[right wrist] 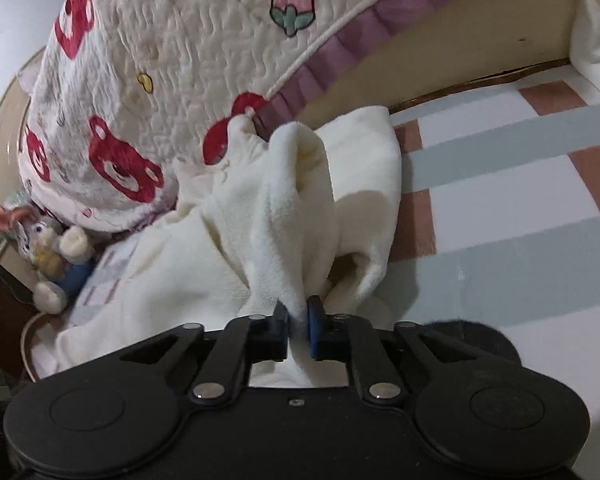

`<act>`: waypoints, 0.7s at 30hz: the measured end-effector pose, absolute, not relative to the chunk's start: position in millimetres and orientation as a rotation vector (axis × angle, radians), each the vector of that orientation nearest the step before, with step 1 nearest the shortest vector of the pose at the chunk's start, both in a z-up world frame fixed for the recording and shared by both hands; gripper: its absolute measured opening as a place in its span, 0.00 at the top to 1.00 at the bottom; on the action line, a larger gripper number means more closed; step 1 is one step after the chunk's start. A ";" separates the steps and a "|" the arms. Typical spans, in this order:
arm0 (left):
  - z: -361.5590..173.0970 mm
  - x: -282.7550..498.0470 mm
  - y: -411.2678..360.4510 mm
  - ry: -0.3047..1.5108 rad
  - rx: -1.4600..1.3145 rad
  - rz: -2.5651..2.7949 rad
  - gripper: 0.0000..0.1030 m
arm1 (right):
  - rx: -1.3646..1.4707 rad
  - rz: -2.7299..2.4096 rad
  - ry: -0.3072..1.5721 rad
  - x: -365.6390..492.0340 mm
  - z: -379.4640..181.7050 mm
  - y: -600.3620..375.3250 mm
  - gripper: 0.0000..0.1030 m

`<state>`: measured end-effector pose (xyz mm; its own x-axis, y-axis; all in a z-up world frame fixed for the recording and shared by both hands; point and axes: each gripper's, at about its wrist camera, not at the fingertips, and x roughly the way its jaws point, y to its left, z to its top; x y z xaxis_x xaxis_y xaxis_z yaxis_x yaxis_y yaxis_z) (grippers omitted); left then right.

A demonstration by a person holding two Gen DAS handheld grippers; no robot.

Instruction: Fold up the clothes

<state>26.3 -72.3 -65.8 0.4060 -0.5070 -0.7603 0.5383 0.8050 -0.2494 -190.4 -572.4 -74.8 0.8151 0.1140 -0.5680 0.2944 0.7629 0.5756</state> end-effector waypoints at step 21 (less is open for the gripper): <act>-13.9 6.7 -99.5 0.810 0.207 -0.549 0.92 | 0.721 -0.160 0.634 -223.0 -71.0 -536.0 0.91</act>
<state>6.7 -99.5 -13.9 0.5598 -0.3847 -0.7339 0.5389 0.8418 -0.0302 -223.0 -536.0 -71.0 0.8028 0.0754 -0.5915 0.3468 0.7479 0.5660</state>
